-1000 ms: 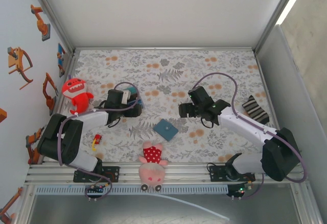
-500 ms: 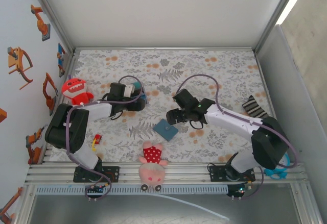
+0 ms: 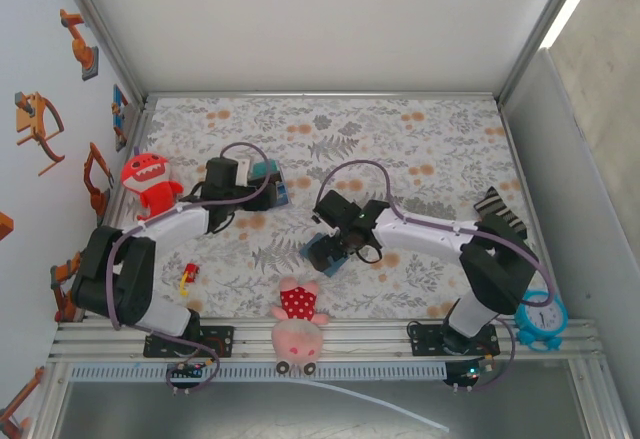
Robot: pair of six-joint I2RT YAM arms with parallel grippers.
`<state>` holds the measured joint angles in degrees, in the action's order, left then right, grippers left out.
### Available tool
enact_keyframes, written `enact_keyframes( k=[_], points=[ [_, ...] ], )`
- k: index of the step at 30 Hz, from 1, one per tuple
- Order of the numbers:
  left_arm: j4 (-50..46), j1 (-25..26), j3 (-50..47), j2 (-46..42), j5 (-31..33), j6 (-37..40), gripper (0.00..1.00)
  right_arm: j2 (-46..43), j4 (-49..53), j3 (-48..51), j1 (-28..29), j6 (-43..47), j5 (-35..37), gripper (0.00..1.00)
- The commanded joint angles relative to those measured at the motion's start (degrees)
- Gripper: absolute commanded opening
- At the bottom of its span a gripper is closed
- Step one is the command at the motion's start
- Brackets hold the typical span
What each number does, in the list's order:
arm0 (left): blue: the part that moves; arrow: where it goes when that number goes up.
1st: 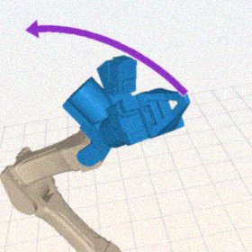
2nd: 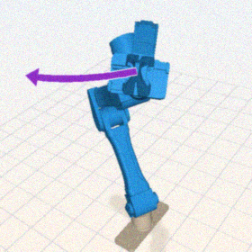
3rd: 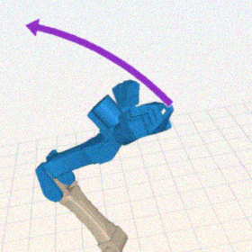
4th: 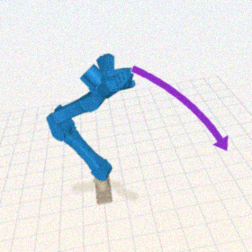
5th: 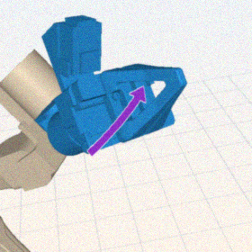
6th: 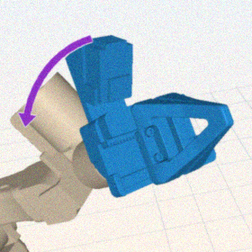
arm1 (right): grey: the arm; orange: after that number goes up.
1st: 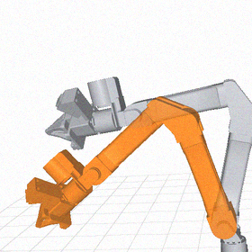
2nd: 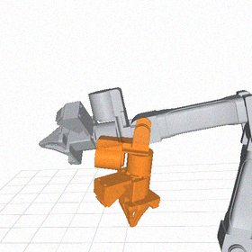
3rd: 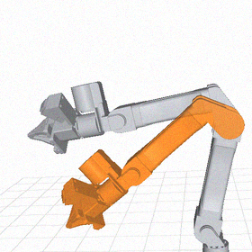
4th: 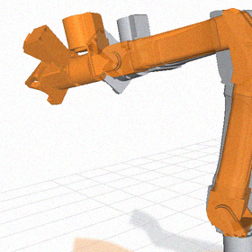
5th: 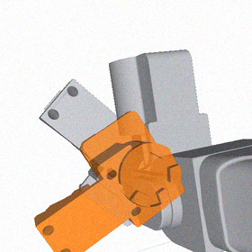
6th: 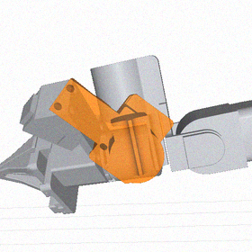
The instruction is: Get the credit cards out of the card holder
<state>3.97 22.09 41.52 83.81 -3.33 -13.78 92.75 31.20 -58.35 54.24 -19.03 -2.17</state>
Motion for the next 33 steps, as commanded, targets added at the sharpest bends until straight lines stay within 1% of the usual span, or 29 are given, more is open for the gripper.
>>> enact_keyframes(
  k=[1, 8, 21, 25, 30, 33],
  points=[
    [-3.14, -0.04, -0.82, -3.55, 4.59, -2.74, 0.97, 1.97, 0.49, -0.56, 0.78, 1.97, -0.43, 0.99],
    [-5.53, -0.03, -1.95, -8.7, 10.41, -5.1, 0.97, 4.39, 0.69, -1.11, 0.72, 2.77, 1.55, 0.99],
    [-9.79, -0.29, -3.36, -17.55, 19.75, -8.63, 0.97, 8.23, 0.32, -1.15, 1.72, 3.16, 1.65, 0.99],
    [-10.46, -0.47, -3.52, -19.42, 21.43, -9.97, 0.97, 9.27, -0.24, -1.13, 2.17, 2.83, 1.23, 0.99],
    [-10.78, -0.73, -3.37, -20.7, 21.7, -10.59, 0.97, 8.27, -1.22, -0.83, 2.27, 2.62, -0.55, 0.99],
    [-11.08, -0.9, -3.15, -21.1, 21.7, -10.97, 0.97, 8.84, -1.26, -0.4, 2.22, 2.68, 0.38, 0.99]
  ],
)
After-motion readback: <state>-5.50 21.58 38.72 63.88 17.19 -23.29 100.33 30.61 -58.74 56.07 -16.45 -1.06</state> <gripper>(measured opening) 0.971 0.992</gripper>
